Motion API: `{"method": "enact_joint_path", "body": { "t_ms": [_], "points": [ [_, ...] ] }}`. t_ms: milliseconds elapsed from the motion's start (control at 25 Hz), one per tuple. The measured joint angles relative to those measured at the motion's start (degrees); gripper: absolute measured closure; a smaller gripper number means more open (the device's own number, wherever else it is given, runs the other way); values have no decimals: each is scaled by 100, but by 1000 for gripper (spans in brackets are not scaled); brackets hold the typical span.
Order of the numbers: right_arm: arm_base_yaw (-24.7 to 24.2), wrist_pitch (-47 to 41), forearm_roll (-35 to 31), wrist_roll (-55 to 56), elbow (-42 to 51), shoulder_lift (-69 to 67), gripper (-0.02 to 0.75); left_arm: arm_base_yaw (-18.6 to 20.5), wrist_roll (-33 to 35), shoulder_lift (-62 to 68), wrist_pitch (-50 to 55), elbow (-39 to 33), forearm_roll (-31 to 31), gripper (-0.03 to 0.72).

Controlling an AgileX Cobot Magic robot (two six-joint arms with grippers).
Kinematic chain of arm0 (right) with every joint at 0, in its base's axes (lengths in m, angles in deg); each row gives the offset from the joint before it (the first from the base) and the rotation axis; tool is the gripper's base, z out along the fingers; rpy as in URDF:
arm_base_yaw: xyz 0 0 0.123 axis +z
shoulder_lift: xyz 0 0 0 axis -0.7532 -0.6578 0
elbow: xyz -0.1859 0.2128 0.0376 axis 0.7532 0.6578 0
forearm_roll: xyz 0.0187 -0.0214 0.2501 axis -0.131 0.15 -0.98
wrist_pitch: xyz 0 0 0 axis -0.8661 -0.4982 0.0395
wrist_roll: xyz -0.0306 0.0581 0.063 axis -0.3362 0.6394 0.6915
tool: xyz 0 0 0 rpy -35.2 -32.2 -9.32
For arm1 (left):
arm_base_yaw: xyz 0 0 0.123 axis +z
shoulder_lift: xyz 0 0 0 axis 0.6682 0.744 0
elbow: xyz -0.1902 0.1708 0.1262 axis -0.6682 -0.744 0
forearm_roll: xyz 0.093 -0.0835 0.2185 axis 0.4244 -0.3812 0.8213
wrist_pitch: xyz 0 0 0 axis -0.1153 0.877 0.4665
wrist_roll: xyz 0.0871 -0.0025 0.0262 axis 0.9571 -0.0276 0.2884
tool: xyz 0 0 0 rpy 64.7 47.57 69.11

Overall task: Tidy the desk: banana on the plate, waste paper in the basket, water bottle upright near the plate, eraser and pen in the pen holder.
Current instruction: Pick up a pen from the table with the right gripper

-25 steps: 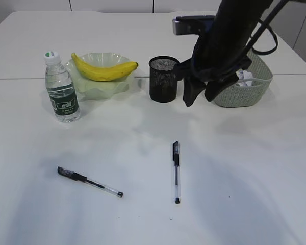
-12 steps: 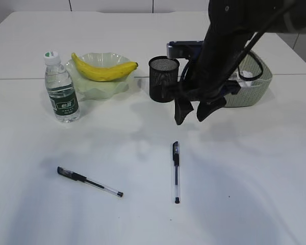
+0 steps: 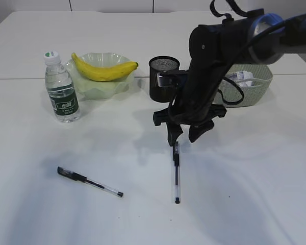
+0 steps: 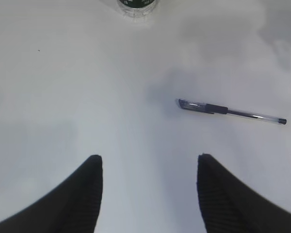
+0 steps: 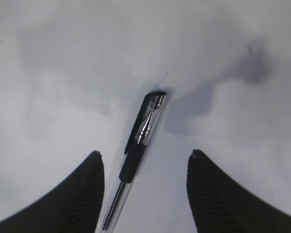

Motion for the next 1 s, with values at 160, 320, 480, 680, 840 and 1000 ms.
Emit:
{"method": "enact_joint_path", "body": {
  "t_ms": [160,320,480,680,840,1000],
  "points": [
    [0,116,0,25,0,-123,330,0,0,0,0,0,0,253],
    [0,204,0,36,0,-287,330,0,0,0,0,0,0,253],
    [0,343,0,36,0,-319,330,0,0,0,0,0,0,253],
    [0,409,0,36,0,-350,330,0,0,0,0,0,0,253],
    [0,442,0,36,0,-355,330,0,0,0,0,0,0,253],
    [0,455,0,47,0,-399,336,0,0,0,0,0,0,253]
  ]
}}
